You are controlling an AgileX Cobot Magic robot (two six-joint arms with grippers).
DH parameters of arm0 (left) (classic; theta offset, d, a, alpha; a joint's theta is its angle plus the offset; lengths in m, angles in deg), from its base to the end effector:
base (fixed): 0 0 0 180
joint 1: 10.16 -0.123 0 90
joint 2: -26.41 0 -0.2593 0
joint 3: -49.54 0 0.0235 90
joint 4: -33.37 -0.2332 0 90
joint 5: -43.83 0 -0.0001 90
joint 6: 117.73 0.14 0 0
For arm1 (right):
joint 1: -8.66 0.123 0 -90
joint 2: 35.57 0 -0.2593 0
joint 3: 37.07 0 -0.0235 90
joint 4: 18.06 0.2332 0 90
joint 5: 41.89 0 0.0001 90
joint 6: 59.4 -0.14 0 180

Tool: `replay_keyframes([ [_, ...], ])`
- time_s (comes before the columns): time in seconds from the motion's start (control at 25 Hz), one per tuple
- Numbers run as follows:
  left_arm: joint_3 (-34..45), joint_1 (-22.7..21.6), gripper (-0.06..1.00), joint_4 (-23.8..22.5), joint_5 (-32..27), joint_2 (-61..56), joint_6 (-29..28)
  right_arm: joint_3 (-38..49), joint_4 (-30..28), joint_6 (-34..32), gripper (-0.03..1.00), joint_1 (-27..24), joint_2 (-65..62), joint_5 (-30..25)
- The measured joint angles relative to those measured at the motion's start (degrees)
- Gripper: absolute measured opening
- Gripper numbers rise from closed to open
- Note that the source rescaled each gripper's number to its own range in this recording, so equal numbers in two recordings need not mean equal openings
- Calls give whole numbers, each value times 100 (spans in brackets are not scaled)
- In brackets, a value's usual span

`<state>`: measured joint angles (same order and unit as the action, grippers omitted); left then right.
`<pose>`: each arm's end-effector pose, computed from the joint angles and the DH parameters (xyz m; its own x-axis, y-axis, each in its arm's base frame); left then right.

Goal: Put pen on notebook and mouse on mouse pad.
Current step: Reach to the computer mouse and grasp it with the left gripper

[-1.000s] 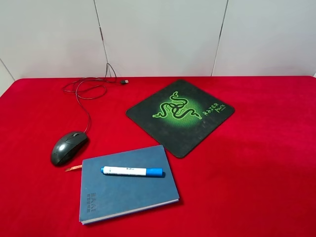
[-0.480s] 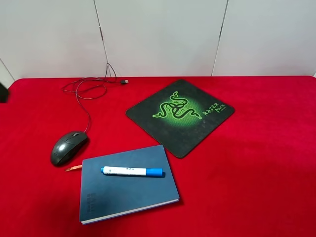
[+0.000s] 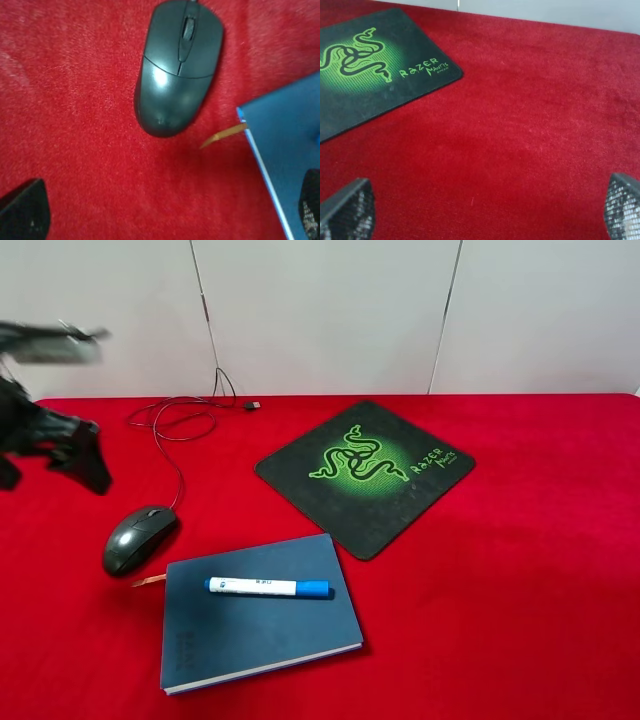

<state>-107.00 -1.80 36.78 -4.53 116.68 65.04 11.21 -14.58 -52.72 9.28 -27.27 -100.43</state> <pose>0.2635 -0.0450 0.1769 -0.9397 0.1470 -0.3087 0.1671 0.9852 -0.0396 0.0516 0.0078 0.2491 -0.4173 -0.0892 -0.9044 -0.0934 0.9941 -0.0549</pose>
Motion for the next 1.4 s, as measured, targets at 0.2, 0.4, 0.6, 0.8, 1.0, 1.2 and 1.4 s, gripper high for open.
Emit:
replay_keyframes([
  [0.2, -5, 264, 100, -205, 381, 849, -83, 0, 0, 0, 100, 0, 0, 0],
  [0.4, -5, 429, 100, -253, 825, 1553, -105, 0, 0, 0, 100, 0, 0, 0],
  [0.6, -5, 482, 100, -258, 1199, 2019, -105, 0, 0, 0, 100, 0, 0, 0],
  [0.8, -5, 482, 100, -264, 1577, 2280, -105, 0, 0, 0, 100, 0, 0, 0],
  [1.0, -5, 482, 100, -264, 1890, 2466, -105, 0, 0, 0, 100, 0, 0, 0],
  [1.2, -58, 482, 100, -264, 2062, 2578, -105, 0, 0, 0, 100, 0, 0, 5],
  [1.4, -59, 482, 100, -264, 2099, 2578, -105, 0, 0, 0, 100, 0, 0, 5],
])
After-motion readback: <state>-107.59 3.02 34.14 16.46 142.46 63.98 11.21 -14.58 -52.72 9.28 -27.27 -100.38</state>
